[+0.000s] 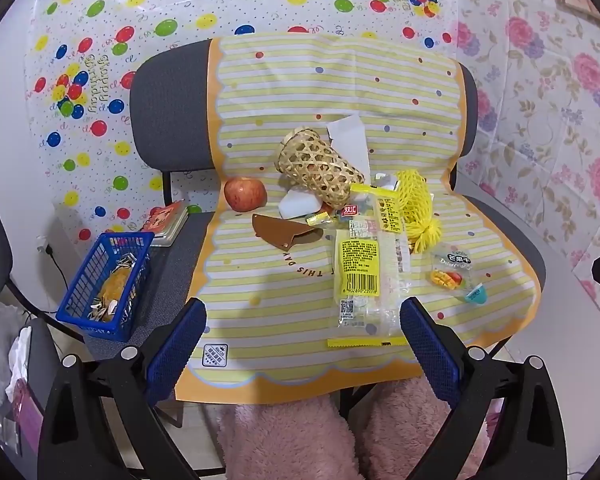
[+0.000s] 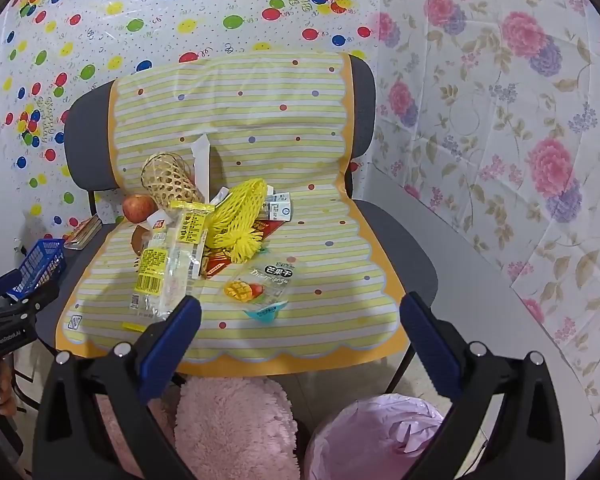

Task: Collect trash
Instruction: 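Move both tools toward the items on the chair seat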

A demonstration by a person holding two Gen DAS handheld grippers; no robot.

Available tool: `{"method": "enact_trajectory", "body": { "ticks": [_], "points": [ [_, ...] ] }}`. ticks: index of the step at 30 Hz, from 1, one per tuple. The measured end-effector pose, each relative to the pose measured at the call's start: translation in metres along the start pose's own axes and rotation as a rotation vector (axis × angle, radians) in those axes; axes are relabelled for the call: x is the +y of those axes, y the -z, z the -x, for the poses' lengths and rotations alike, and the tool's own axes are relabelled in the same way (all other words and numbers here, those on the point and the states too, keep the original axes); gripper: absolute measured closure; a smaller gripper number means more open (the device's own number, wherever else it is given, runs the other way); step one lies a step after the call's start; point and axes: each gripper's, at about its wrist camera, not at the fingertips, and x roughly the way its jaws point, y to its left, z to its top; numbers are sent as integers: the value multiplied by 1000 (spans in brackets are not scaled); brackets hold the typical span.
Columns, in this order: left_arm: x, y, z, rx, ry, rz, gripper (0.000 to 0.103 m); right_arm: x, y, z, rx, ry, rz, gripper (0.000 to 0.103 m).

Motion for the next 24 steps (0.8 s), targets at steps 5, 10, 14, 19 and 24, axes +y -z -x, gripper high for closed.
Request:
{"method": "enact_trajectory", "body": {
  "ticks": [5, 10, 14, 19, 24],
  "points": [
    [0, 0, 0, -2, 1, -1, 7, -1, -1, -3, 1, -6, 0, 6],
    [1, 2, -1, 0, -1, -2, 7, 1, 0, -3, 2, -3, 1, 6],
    [1, 1, -1, 0, -1, -1, 7, 4, -3, -5, 9, -2, -2, 6],
    [2, 2, -3, 1, -6, 0, 7, 1, 2, -5, -10, 1, 1, 6],
    [3, 5, -3, 0, -11, 2, 7, 2, 2, -6, 1, 5, 0, 6]
  ]
}}
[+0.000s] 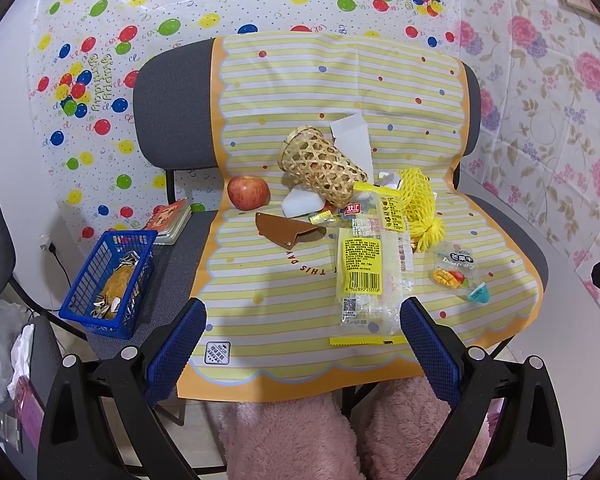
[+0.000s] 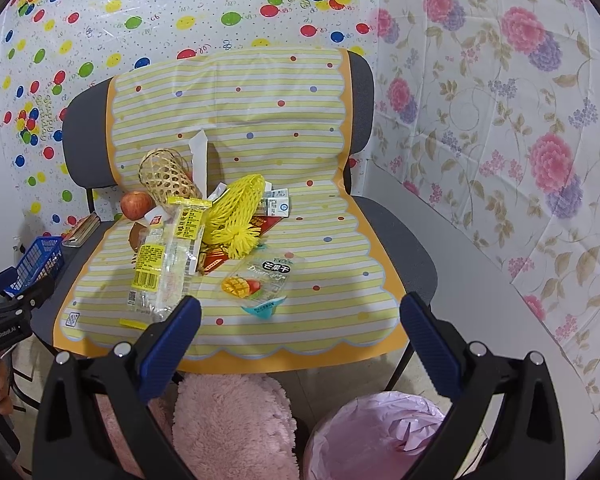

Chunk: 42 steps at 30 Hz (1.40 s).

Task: Collect trash
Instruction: 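Move both tools toward the items on the chair seat, then grasp the clear snack bag with the left tool while the right tool grasps the mango candy pack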

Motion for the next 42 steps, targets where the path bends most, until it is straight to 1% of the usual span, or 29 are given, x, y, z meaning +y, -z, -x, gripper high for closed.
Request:
{"method": "enact_trajectory", "body": {
  "ticks": [20, 24, 30, 32, 34, 38, 41, 42],
  "points": [
    [-1, 4, 0, 4, -6, 0, 7, -1, 0, 0, -1, 6, -9, 6],
    [-5, 8, -4, 4, -9, -21, 7, -3, 2, -3, 1, 6, -7, 6],
    [-16, 18, -30, 56, 13, -33, 7, -4, 9, -20, 9, -5, -12, 6],
    [-22, 18, -39, 76, 20, -44, 7, -5, 10, -24, -4, -1, -9, 6],
    [-28, 20, -50, 95, 26, -53, 7, -9, 11, -30, 3, 4, -16, 6],
    [-38, 21, -74, 115, 57, -67, 7, -18, 12, -43, 39, -26, -67, 6],
    [-43, 20, -98, 144, 47, -73, 7, -24, 12, -50, 36, -54, -80, 6],
    [-44, 19, -104, 150, 50, -68, 7, -25, 12, -52, 26, -52, -64, 6]
  ]
}}
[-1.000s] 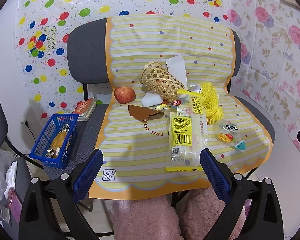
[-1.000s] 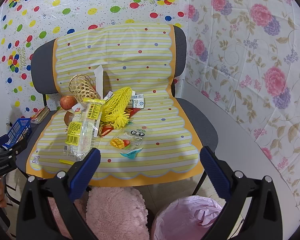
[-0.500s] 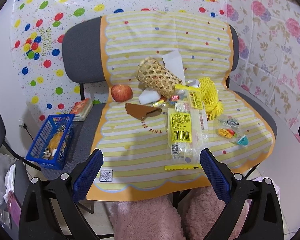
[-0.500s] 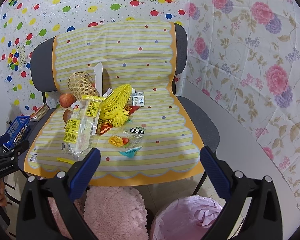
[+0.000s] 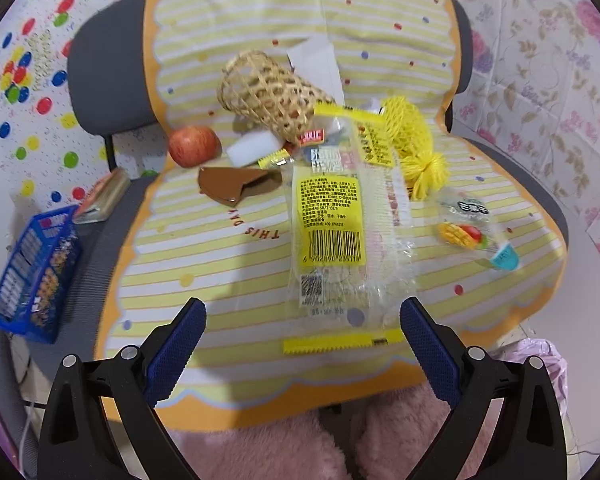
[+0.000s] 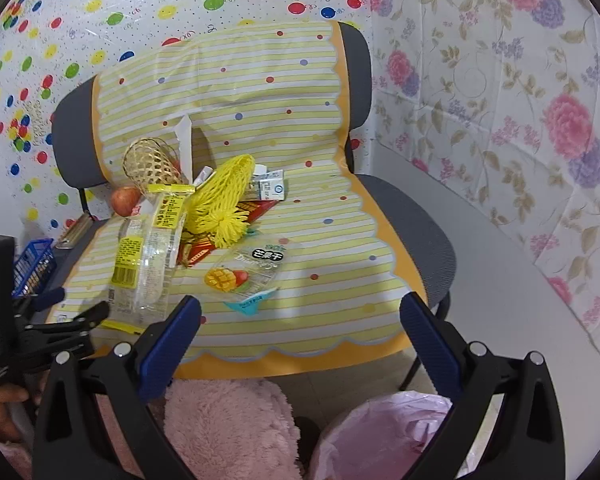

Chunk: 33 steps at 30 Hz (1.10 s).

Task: Collect trash
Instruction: 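Grasp the clear snack bag with the left tool while the right tool grasps the mango candy pack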

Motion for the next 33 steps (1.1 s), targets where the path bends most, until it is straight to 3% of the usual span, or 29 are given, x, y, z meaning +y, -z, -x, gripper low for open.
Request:
{"method": "enact_trajectory", "body": {
  "ticks": [3, 8, 15, 16, 17, 23, 26, 31, 32, 33],
  "points": [
    [-1, -8, -24, 23, -6, 7, 7, -1, 0, -7, -9, -12, 23, 6],
    [2, -20, -50, 37, 26, 33, 8, -1, 1, -23, 51, -15, 34, 6],
    [-2, -26, -72, 82, 121, 46, 12, -3, 4, -32, 82, -21, 30, 6],
    [-3, -26, -71, 74, 123, 44, 16, -3, 5, -32, 92, -15, 40, 6],
    [-5, -26, -69, 64, 138, 32, 32, -2, 6, -33, 93, -11, 48, 6],
    [-19, -25, -40, 6, 192, -53, 69, 3, 10, -32, 80, -4, 69, 6],
    [-17, -22, -11, -47, 229, -51, 82, 4, 10, -31, 75, 7, 80, 6],
    [-4, -20, 30, -130, 219, -33, 91, 9, 13, -36, 67, 17, 92, 6],
    [-1, -20, 37, -144, 198, -31, 91, 10, 14, -39, 68, 19, 94, 10],
    [1, -19, 40, -147, 165, -32, 91, 11, 15, -42, 72, 10, 95, 21]
  ]
}}
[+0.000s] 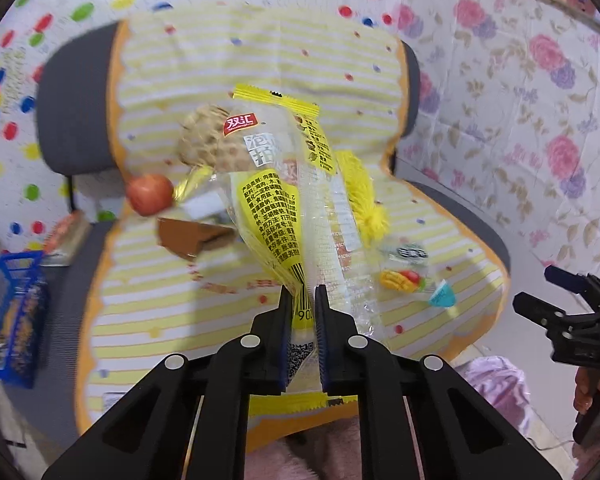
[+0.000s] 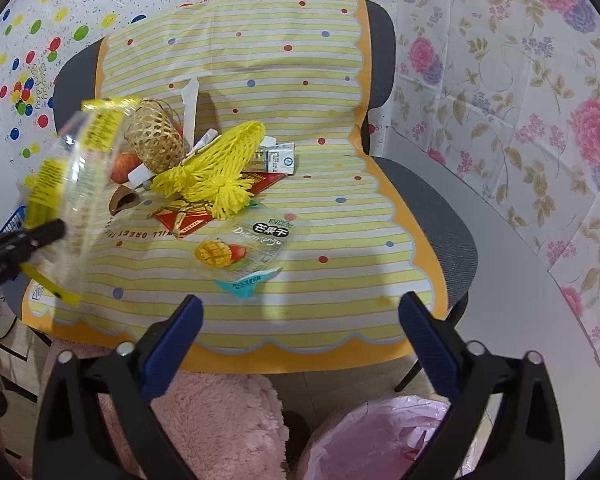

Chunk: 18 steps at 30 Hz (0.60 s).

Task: Collect trash
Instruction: 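Grasp the clear snack bag with the left tool while the right tool grasps the mango candy pack, then carry both items to the pink trash bin and open both tools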

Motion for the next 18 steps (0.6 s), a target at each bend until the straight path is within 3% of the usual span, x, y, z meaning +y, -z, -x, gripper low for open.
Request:
{"method": "enact_trajectory", "body": {
  "ticks": [1, 3, 6, 18],
  "points": [
    [2, 1, 3, 0, -25, -1, 91, 2, 1, -4, 7, -18, -1, 28],
    [6, 3, 6, -1, -59, 4, 91, 3, 2, -15, 35, -48, -13, 52],
    [12, 7, 6, 11, -76, 20, 91, 5, 4, -30, 59, -94, -48, 69],
    [14, 15, -9, 52, -93, -9, 91, -1, -5, -88, 147, -236, -265, 69]
  ]
}}
